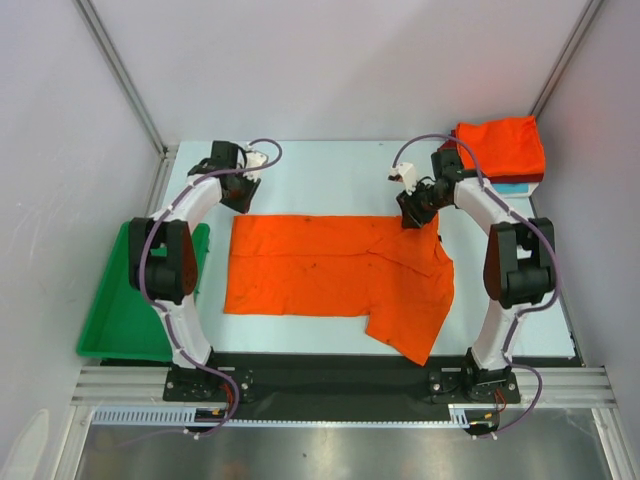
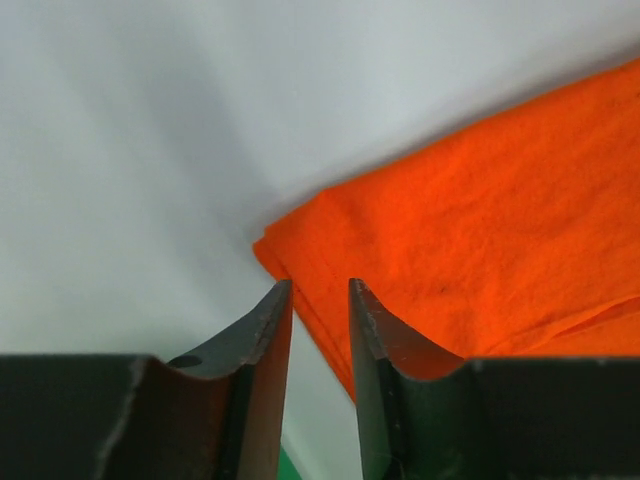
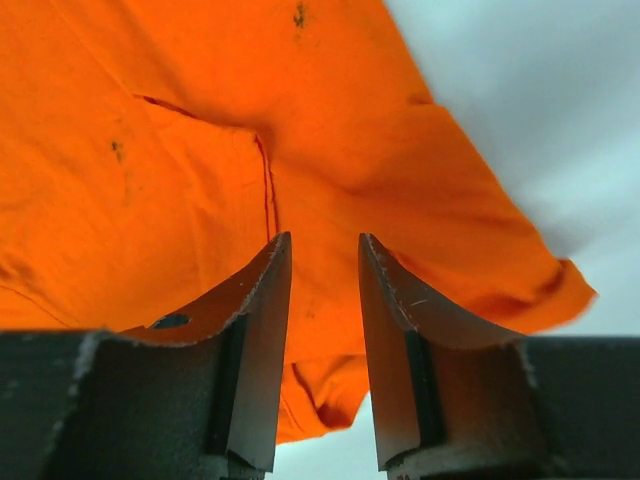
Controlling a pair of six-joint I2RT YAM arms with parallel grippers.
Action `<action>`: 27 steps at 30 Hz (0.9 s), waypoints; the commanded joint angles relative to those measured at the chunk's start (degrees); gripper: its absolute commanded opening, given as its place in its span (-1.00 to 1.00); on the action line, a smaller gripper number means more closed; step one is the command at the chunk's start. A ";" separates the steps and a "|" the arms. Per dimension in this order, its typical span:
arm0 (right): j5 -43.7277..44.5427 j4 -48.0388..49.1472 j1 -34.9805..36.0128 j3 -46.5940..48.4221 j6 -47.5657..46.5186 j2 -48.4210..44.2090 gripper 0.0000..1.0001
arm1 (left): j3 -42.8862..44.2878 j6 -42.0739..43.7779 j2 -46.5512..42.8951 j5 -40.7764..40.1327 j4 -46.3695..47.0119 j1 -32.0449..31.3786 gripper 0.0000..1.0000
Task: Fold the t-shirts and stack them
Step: Fold the tshirt
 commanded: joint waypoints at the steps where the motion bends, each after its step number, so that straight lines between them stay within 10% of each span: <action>1: -4.49 -3.42 -0.14 4.64 -1.02 3.63 -0.27 | 2.64 -0.88 2.51 2.23 -3.36 0.11 -0.35; 27: -2.83 -6.32 5.22 12.03 -3.74 16.57 -0.40 | 0.10 -2.38 4.19 1.09 -3.20 0.11 -0.52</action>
